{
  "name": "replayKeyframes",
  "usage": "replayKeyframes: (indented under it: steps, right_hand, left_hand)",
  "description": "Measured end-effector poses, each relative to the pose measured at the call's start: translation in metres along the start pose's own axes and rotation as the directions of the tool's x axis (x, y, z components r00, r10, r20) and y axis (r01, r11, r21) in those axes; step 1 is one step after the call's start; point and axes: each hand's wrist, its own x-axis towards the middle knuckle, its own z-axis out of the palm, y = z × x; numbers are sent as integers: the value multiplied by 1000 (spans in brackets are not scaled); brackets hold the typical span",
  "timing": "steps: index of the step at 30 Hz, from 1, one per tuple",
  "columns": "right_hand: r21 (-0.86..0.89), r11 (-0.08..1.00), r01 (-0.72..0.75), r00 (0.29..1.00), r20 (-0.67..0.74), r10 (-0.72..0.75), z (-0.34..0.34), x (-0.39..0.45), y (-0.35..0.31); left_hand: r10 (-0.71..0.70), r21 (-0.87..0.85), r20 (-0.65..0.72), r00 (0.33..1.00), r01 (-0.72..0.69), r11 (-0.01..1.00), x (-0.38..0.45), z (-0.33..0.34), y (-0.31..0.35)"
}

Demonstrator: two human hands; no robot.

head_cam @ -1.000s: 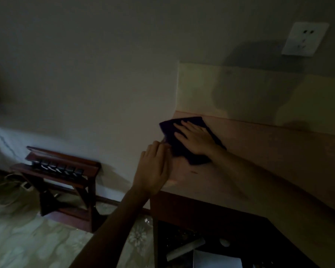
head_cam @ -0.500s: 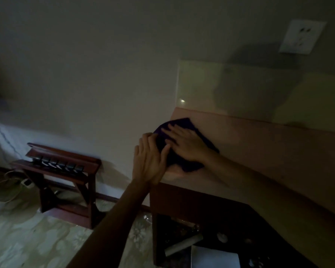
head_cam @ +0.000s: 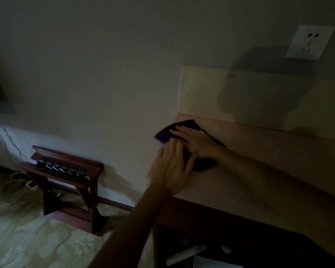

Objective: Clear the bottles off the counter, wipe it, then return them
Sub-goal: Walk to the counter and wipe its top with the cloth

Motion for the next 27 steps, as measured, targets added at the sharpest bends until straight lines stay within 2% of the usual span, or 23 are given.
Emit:
replayKeyframes:
  steps: [4,7,11,15,17,19,27]
  right_hand:
    - [-24,990,-138,990,-23,137,1,69,33]
    - [-58,988,-141,990,-5,141,1,97,43]
    - [-54,991,-121,992,9,122,-6,95,46]
    - [-29,996,-88,996,10,88,-12,77,49]
    - [-22,996,-81,997,13,82,-13,59,67]
    - [-20,995,-98,995,16,98,-17,34,95]
    - [-36,985,-168,986,5,168,-41,-94,217]
  left_hand:
    - [90,47,58,994,-93,995,-1,6,-8]
    - [104,92,102,989,-113,989,-2,5,-8]
    - [108,126,189,976,-134,983,3,8,-6]
    - [65,156,193,979,-97,983,-3,10,7]
    - [46,103,193,980,-67,992,-9,14,36]
    - [83,51,211,974,-96,994,-13,22,76]
    - [228,22,322,919,-248,969,6,61,199]
